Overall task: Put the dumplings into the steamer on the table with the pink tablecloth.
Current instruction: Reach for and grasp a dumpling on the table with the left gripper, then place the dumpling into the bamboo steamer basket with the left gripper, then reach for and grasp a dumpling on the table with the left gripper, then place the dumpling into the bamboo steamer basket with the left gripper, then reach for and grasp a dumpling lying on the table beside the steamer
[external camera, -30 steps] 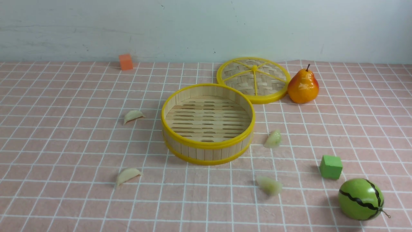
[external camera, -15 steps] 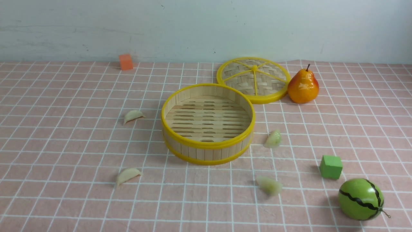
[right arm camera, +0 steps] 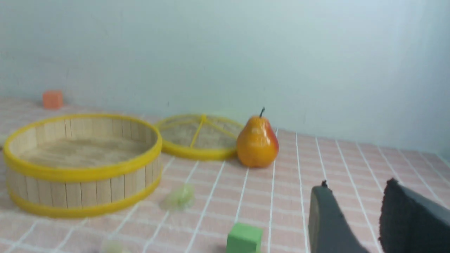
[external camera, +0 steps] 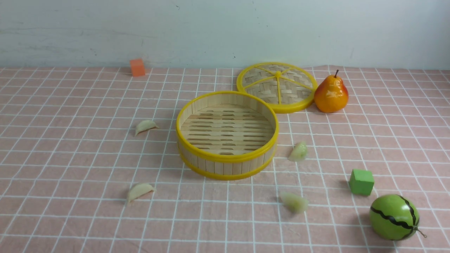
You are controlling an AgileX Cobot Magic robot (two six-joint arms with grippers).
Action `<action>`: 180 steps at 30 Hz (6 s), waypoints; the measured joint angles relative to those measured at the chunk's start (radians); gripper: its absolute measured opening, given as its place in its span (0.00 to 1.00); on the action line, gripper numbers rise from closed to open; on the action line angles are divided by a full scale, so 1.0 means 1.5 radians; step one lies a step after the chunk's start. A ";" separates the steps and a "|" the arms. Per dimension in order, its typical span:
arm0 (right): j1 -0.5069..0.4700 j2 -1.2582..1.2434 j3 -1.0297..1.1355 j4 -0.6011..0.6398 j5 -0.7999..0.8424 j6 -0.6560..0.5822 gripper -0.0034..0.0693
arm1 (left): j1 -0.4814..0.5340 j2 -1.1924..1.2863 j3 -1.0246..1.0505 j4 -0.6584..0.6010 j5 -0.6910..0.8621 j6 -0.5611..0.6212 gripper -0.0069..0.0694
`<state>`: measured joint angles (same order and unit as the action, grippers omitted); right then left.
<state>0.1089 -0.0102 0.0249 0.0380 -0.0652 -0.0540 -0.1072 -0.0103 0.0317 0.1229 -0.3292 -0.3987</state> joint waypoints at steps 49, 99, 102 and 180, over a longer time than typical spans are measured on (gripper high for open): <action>0.000 0.722 -0.439 0.284 0.402 -0.208 0.04 | -0.039 1.291 -1.111 -0.191 0.725 0.424 0.34; 0.000 0.722 -0.439 0.338 0.415 -0.231 0.10 | -0.205 1.496 -1.236 -0.117 0.551 0.232 0.33; 0.000 0.722 -0.439 0.338 0.422 -0.231 0.10 | -0.205 1.493 -1.236 -0.113 0.546 0.223 0.41; 0.015 0.917 -0.595 0.415 0.437 -0.238 0.54 | -0.252 1.221 -1.169 -0.082 0.727 0.255 0.44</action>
<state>0.1320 1.3651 -0.8681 0.6610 0.5898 -0.4113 -0.4850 1.8212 -1.7216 0.0000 0.7620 -0.0169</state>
